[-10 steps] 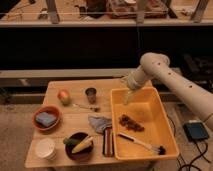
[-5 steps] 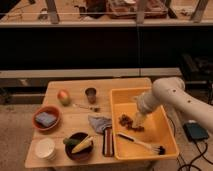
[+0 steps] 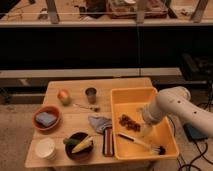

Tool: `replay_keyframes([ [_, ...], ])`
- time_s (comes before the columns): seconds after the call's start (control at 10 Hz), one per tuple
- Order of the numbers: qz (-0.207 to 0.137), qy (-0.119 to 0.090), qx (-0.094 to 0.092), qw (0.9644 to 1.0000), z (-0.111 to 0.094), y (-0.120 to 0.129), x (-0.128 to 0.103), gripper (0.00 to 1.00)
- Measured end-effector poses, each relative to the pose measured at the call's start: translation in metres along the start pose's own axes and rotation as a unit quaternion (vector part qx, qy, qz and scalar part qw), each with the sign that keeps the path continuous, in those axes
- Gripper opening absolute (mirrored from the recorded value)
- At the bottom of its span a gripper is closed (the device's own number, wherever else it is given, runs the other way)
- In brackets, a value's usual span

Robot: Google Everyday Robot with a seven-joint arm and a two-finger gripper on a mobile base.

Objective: Place brush in metal cup

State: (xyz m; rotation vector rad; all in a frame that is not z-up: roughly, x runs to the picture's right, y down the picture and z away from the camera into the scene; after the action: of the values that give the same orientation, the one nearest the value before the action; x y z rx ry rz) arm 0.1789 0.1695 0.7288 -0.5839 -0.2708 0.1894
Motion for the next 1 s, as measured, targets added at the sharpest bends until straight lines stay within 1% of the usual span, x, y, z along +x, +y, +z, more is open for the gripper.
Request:
replay_keyframes([
  [0.2,0.003,0.000,0.000,1.0000,0.003,0.001,0.001,0.80],
  [0.3,0.006,0.003,-0.001,1.0000,0.008,0.005,0.004,0.80],
  [0.5,0.017,0.013,-0.008,0.9997,0.036,0.016,0.017,0.80],
  [0.7,0.027,0.019,-0.018,0.9993,0.068,0.024,0.028,0.80],
  [1.0,0.054,0.018,-0.031,0.9979,0.103,0.030,0.045,0.80],
])
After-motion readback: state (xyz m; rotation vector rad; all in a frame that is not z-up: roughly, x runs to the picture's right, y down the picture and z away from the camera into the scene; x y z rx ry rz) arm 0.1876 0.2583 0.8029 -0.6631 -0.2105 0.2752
